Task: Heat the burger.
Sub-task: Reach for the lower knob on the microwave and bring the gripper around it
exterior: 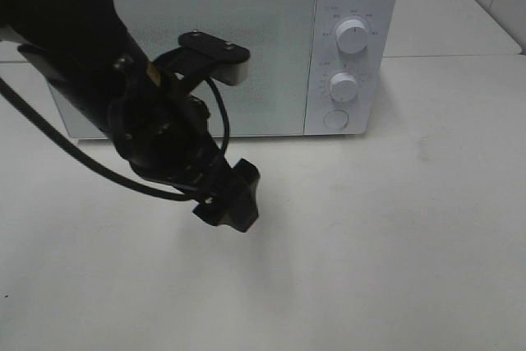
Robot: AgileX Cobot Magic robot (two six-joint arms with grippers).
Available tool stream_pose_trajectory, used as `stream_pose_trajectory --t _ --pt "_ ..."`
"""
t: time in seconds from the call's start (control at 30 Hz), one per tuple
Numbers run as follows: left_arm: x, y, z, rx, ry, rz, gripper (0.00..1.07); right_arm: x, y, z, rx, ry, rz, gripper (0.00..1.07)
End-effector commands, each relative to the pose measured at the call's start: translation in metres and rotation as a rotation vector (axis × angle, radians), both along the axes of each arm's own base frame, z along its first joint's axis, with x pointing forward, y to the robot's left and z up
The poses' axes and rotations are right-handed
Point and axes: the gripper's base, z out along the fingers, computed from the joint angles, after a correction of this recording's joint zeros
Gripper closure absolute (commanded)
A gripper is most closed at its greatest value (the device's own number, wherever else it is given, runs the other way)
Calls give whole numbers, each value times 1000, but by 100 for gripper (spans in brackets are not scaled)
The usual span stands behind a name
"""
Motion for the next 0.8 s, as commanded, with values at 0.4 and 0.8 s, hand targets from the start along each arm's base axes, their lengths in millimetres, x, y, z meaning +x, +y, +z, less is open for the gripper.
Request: stream_pose_trajectory --t 0.4,0.8 --pt "32 116 21 102 262 336 6 -4 -1 0 1 -34 -12 32" --pt "6 203 79 106 198 572 6 -4 -1 0 1 -34 -12 32"
